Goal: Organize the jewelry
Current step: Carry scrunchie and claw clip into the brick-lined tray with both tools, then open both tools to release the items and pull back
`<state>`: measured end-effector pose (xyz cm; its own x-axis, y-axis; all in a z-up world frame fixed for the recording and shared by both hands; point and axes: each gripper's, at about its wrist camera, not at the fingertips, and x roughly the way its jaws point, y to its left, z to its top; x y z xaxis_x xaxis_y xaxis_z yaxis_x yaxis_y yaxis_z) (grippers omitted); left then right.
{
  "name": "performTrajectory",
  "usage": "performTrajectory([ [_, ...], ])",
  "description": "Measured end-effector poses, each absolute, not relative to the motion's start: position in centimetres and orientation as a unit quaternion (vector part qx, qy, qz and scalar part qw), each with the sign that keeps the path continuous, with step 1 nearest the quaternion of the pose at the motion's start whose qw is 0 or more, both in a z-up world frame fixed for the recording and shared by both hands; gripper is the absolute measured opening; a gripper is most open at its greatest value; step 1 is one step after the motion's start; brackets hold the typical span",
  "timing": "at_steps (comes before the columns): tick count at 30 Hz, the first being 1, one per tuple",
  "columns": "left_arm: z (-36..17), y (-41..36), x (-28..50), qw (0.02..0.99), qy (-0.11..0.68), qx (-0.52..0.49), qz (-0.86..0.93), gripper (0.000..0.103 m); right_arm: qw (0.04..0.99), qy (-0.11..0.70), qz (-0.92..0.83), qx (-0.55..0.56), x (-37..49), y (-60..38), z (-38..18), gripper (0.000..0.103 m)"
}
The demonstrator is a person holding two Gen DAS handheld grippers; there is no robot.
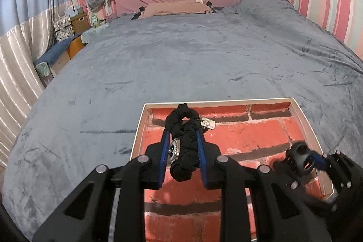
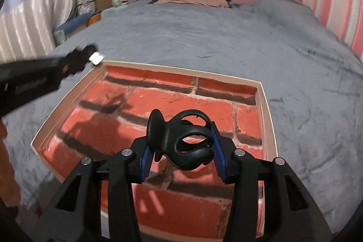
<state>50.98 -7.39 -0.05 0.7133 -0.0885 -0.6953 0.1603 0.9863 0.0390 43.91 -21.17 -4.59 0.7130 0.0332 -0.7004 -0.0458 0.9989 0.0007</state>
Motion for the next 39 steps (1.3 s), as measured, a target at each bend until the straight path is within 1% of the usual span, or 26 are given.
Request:
performTrajectory([
  [5, -1.5, -7.9, 52.7, 0.917, 0.39, 0.049, -0.067, 0.024, 0.92, 0.391, -0.005, -0.014, 46.8, -23.0, -4.3, 0.045],
  [9, -0.9, -9.3, 55.3, 0.915, 0.394, 0.048, -0.073, 0.024, 0.915, 0.401, -0.016, -0.043, 50.0, -23.5, -3.4, 0.045],
  [10, -0.7, -9.5, 56.0, 0.914, 0.396, 0.045, -0.074, 0.024, 0.912, 0.408, -0.017, -0.03, 51.1, -23.9, -3.2, 0.045],
  [13, 0.0, -10.4, 57.7, 0.914, 0.397, 0.042, -0.078, 0.024, 0.905, 0.419, -0.024, 0.064, 54.0, -26.9, -2.8, 0.045],
  [15, -0.1, -11.1, 58.7, 0.914, 0.396, 0.047, -0.079, 0.024, 0.901, 0.428, -0.031, 0.062, 55.4, -27.4, -3.2, 0.045],
  [16, -0.4, -11.4, 59.1, 0.913, 0.398, 0.049, -0.079, 0.024, 0.9, 0.431, -0.037, 0.047, 56.0, -27.4, -3.5, 0.045],
  [18, -1.4, -11.9, 60.0, 0.908, 0.408, 0.049, -0.083, 0.024, 0.894, 0.443, -0.032, 0.058, 56.5, -27.6, -4.8, 0.045],
  [21, -3.9, -12.1, 61.2, 0.898, 0.43, 0.052, -0.078, 0.024, 0.88, 0.47, -0.039, 0.053, 57.2, -27.7, -7.8, 0.045],
  [23, -5.4, -12.0, 61.8, 0.894, 0.439, 0.055, -0.078, 0.024, 0.878, 0.474, -0.04, 0.054, 57.3, -27.8, -8.7, 0.046],
  [26, -7.1, -11.8, 62.6, 0.887, 0.452, 0.056, -0.074, 0.024, 0.878, 0.473, -0.04, 0.051, 57.8, -27.7, -8.8, 0.046],
  [30, -8.1, -11.3, 63.5, 0.879, 0.47, 0.043, -0.072, 0.025, 0.879, 0.473, -0.044, 0.04, 57.6, -27.5, -9.1, 0.049],
  [33, -8.5, -11.4, 63.6, 0.878, 0.472, 0.048, -0.064, 0.027, 0.878, 0.475, -0.047, 0.035, 57.6, -27.2, -9.2, 0.05],
  [34, -8.6, -11.6, 63.6, 0.878, 0.472, 0.053, -0.061, 0.028, 0.877, 0.476, -0.046, 0.034, 57.6, -27.1, -9.2, 0.052],
  [35, -8.6, -11.7, 63.6, 0.878, 0.472, 0.056, -0.06, 0.031, 0.876, 0.479, -0.045, 0.034, 57.5, -27.0, -9.2, 0.06],
  [36, -8.6, -11.7, 63.6, 0.878, 0.472, 0.061, -0.056, 0.037, 0.874, 0.483, -0.044, 0.034, 57.5, -26.8, -9.3, 0.067],
  [38, -8.3, -11.6, 63.5, 0.878, 0.472, 0.061, -0.055, 0.041, 0.87, 0.491, -0.043, 0.032, 57.3, -26.7, -9.4, 0.076],
  [39, -8.0, -11.4, 63.4, 0.879, 0.471, 0.057, -0.055, 0.042, 0.868, 0.493, -0.042, 0.033, 57.1, -26.6, -9.4, 0.078],
])
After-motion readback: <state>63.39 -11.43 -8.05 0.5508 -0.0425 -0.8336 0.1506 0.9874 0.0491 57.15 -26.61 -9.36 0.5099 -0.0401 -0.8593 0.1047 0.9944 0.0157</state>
